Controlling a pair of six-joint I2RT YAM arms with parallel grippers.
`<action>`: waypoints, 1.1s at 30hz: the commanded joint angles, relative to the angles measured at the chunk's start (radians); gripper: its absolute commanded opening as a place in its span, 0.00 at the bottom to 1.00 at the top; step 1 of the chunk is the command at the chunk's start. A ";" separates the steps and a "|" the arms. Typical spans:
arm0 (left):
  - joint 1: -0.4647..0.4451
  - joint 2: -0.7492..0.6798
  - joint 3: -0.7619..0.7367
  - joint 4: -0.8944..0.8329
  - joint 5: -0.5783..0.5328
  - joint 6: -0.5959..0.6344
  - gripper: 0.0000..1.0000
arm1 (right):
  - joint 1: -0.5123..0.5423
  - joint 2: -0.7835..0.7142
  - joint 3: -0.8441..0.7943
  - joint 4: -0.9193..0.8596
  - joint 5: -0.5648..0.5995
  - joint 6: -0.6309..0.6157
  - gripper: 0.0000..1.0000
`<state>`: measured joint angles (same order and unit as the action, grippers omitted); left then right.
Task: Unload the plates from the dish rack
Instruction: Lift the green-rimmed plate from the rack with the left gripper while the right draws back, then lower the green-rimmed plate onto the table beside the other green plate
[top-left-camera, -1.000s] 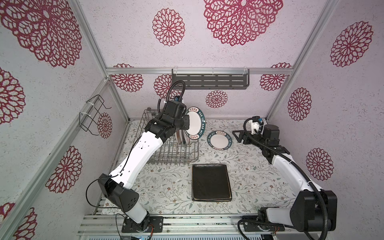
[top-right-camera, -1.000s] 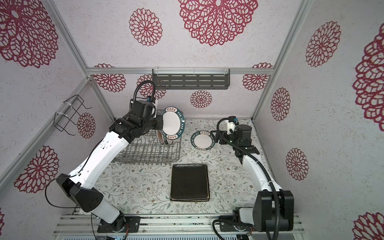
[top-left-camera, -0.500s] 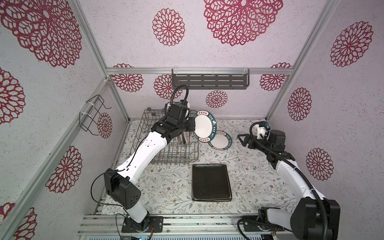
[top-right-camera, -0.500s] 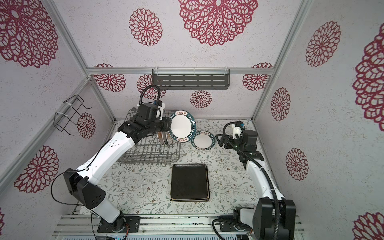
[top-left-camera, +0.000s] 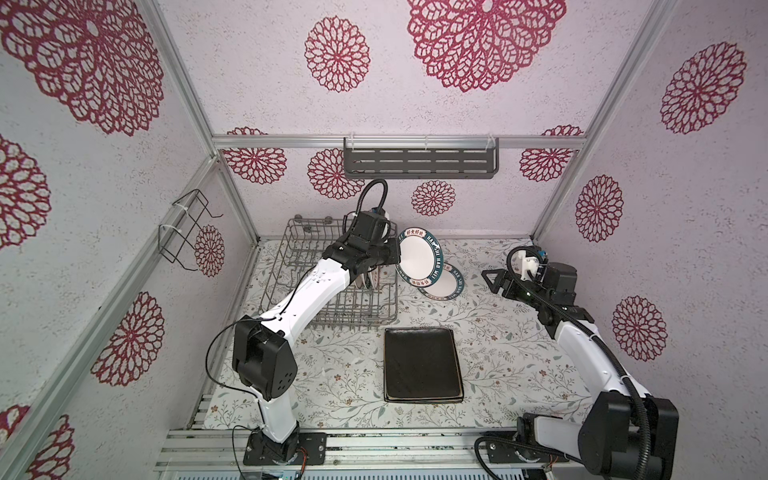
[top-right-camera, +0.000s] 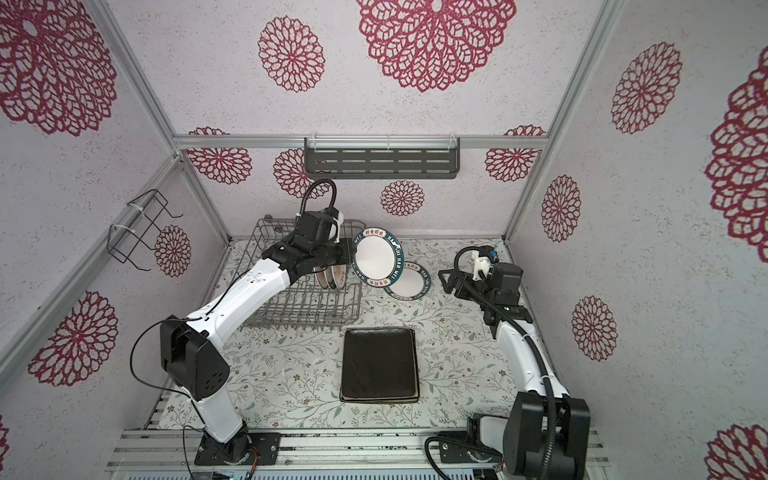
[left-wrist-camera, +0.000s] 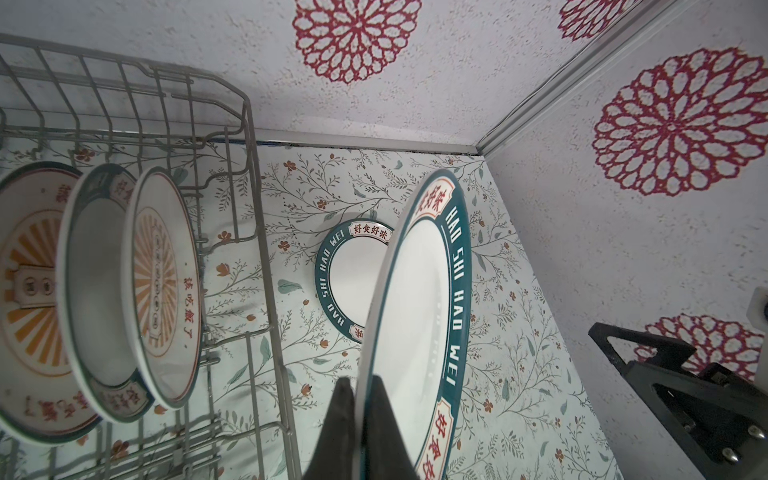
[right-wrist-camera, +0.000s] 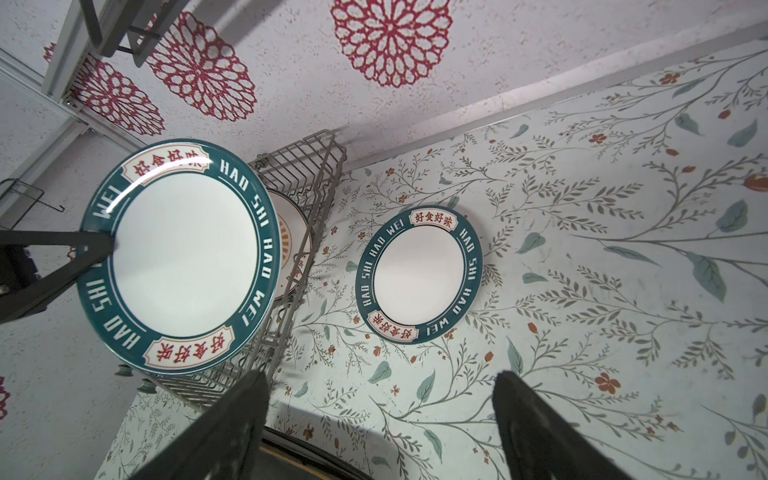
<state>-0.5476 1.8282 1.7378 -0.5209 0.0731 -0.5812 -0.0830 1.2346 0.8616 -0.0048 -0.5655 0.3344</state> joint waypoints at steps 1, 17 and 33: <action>-0.012 0.031 0.026 0.090 0.017 -0.046 0.00 | -0.011 0.008 -0.006 0.016 -0.013 0.011 0.88; -0.020 0.232 0.121 0.158 0.057 -0.105 0.00 | -0.018 0.055 0.014 -0.009 0.007 -0.001 0.88; -0.018 0.411 0.254 0.185 0.090 -0.139 0.00 | -0.037 -0.005 -0.014 -0.093 0.050 -0.038 0.89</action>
<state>-0.5629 2.2284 1.9507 -0.3931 0.1467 -0.6998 -0.1127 1.2663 0.8482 -0.0971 -0.5262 0.3214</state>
